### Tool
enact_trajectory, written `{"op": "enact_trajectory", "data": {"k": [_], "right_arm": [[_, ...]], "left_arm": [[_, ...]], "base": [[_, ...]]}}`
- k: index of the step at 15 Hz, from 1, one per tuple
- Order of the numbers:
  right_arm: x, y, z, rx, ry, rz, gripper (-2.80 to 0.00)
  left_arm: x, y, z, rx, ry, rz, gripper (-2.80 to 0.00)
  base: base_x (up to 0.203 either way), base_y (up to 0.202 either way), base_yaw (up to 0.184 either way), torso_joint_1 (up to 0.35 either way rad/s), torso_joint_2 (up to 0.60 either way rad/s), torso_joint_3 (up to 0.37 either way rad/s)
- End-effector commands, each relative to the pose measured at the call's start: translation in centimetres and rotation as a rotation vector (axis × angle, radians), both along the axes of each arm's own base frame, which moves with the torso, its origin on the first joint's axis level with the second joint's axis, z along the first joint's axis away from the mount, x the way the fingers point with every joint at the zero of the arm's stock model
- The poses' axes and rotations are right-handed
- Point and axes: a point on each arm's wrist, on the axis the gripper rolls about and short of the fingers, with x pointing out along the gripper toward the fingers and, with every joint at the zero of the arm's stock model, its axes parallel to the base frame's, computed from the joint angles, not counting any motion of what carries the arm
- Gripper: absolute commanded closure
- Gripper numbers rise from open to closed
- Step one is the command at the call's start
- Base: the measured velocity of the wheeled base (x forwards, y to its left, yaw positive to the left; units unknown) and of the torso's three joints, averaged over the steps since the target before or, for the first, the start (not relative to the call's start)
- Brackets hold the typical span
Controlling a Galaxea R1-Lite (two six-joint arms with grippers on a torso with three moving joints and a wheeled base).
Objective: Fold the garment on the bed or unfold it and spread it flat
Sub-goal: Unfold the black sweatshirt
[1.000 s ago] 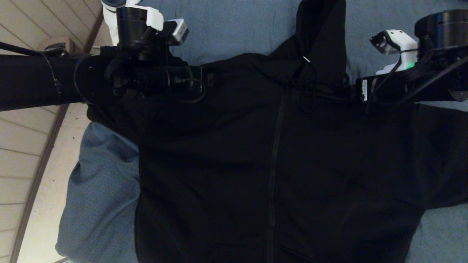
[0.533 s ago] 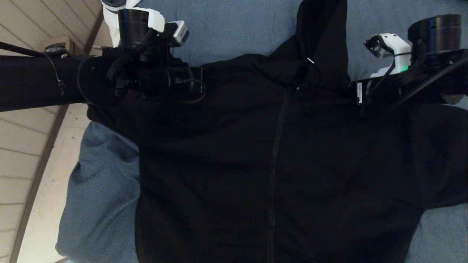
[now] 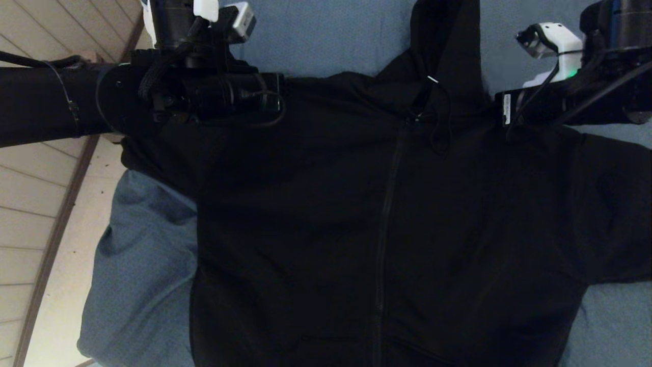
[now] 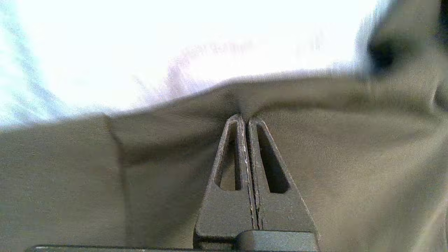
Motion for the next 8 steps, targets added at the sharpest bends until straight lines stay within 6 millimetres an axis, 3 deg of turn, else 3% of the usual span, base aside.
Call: {"op": "enact_trajectory", "data": {"k": [1, 4, 8], "right_arm": [[0.2, 0.2, 0.8, -0.006, -0.034, -0.021, 0.00], [1.6, 1.0, 1.1, -0.014, -0.058, -0.054, 0.00], [2.9, 2.9, 2.6, -0.014, -0.133, -0.096, 0.00]], "left_arm": [[0.0, 0.6, 1.2, -0.035, -0.068, 0.072, 0.00], [0.9, 1.5, 2.9, -0.085, -0.157, 0.220, 0.00], [2.8, 3.0, 3.0, -0.090, -0.286, 0.420, 0.00]], "base": [[0.000, 0.000, 0.000, 0.000, 0.00, 0.000], [0.000, 0.000, 0.000, 0.000, 0.00, 0.000], [0.000, 0.000, 0.000, 0.000, 0.00, 0.000]]}}
